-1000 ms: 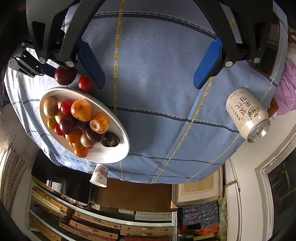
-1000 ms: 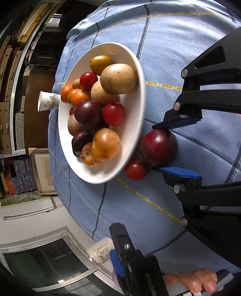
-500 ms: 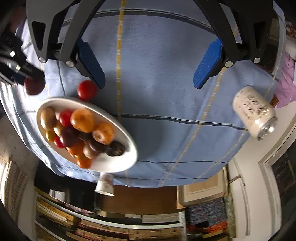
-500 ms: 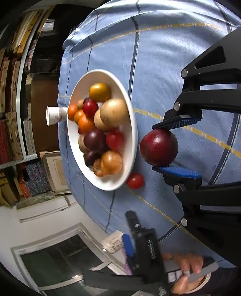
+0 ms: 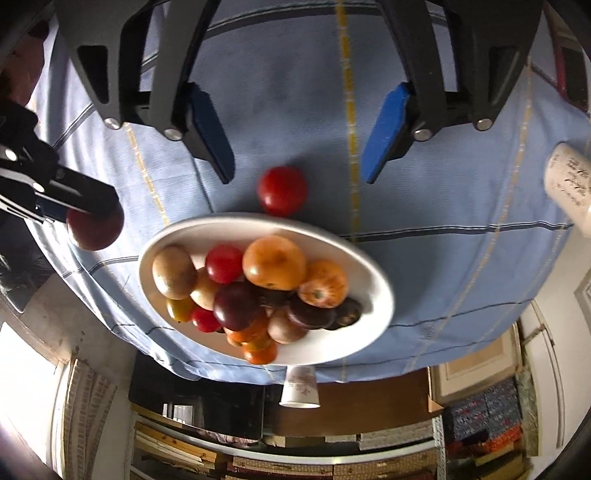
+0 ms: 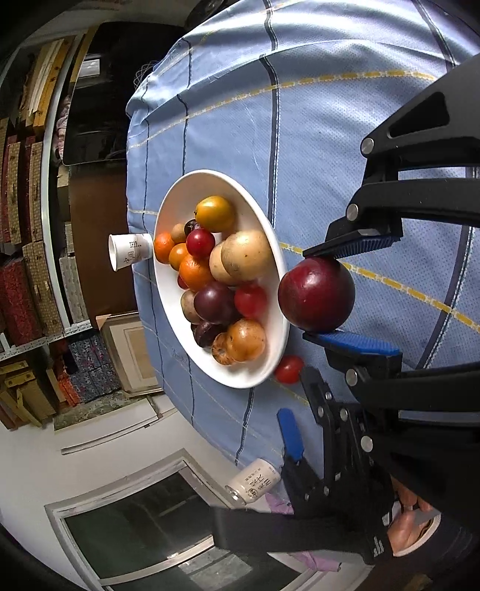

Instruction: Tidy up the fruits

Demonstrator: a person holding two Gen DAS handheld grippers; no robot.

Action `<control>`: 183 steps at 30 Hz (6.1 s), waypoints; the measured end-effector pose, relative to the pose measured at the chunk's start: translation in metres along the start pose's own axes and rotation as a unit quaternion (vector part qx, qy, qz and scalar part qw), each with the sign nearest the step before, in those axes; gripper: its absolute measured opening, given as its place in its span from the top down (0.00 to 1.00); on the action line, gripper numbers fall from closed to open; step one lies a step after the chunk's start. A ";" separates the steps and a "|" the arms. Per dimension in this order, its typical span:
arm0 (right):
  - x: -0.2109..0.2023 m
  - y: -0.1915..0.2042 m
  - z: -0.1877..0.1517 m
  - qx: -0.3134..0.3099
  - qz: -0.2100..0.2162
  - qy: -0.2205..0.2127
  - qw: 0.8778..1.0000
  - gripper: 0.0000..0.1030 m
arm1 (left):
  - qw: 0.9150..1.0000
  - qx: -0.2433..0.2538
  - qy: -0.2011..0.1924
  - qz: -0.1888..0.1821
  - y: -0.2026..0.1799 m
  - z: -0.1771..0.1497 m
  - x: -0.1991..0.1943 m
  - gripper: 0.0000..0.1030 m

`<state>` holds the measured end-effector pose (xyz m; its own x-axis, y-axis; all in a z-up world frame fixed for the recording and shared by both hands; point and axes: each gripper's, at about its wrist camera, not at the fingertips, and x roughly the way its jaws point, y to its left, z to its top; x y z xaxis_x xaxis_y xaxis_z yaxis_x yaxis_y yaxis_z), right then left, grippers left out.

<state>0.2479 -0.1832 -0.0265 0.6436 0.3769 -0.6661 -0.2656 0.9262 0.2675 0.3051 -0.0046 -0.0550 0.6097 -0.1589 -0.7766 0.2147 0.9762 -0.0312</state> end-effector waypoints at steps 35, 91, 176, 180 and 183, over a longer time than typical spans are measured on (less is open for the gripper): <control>0.004 -0.005 -0.001 0.008 -0.006 0.010 1.000 0.63 | 1.000 -0.016 0.025 -0.006 -0.008 0.007 0.021 0.72; 0.052 -0.014 0.123 0.001 -0.030 -0.046 0.998 0.63 | 0.995 -0.056 -0.049 0.070 0.030 0.138 0.036 0.72; -0.097 0.055 -0.017 -0.082 -0.057 -0.031 0.995 0.12 | 0.988 -0.031 -0.105 0.108 -0.024 -0.033 -0.177 0.05; -0.098 0.056 -0.018 -0.082 -0.057 -0.031 0.994 0.12 | 0.988 -0.032 -0.102 0.110 -0.025 -0.038 -0.178 0.05; -0.097 0.056 -0.018 -0.082 -0.056 -0.031 0.995 0.12 | 0.988 -0.034 -0.102 0.109 -0.024 -0.040 -0.179 0.05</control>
<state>0.1579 -0.1685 0.0410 0.7167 0.2760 -0.6405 -0.2998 0.9511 0.0744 0.1605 0.0064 0.0593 0.7783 0.0371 -0.6268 0.0137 0.9970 0.0761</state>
